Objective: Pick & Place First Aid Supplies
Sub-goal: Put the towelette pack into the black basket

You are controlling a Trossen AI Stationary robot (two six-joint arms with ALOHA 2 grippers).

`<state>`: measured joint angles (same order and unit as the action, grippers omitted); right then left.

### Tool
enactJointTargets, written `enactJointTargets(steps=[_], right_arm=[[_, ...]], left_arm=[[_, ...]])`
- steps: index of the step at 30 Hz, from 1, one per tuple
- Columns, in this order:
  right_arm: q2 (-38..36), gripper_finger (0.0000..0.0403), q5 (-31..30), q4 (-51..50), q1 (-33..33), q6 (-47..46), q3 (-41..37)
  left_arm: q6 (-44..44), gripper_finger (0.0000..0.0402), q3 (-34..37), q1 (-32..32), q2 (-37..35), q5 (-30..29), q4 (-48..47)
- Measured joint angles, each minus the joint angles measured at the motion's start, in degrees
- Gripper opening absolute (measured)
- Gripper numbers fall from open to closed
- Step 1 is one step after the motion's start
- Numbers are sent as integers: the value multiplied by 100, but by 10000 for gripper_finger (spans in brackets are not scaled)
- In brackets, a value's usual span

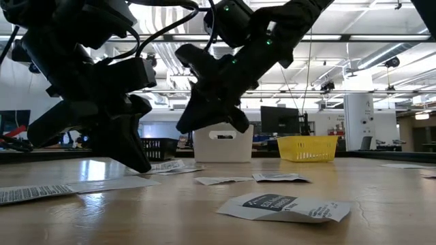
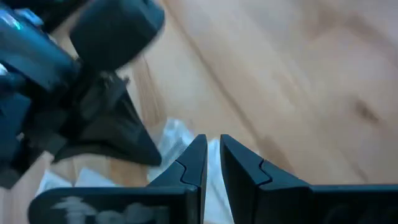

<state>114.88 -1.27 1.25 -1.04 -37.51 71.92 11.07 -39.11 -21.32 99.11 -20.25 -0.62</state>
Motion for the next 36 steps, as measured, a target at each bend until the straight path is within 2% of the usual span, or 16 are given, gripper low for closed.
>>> enactJointTargets(steps=[8, 14, 16, 19, 26, 36], right_arm=[[25, 43, 994, -153, -74, -76, -14], [31, 67, 967, -190, -65, -43, -28], [70, 81, 774, -181, -72, -173, -28], [212, 101, 581, -174, -73, -321, -20], [653, 124, 598, -118, -74, -435, 224], [683, 124, 1352, -155, -72, -436, 289]], left_arm=[[-2, 0, 0, 0, 0, -9, 2], [-42, 0, 0, -2, 0, -18, 2], [-67, 0, 0, -2, 0, -18, 5], [-222, 0, 7, -2, 0, -27, 74], [-372, 0, 4, 0, -2, -83, 378], [-380, 0, 2, 7, -2, -134, 372]])
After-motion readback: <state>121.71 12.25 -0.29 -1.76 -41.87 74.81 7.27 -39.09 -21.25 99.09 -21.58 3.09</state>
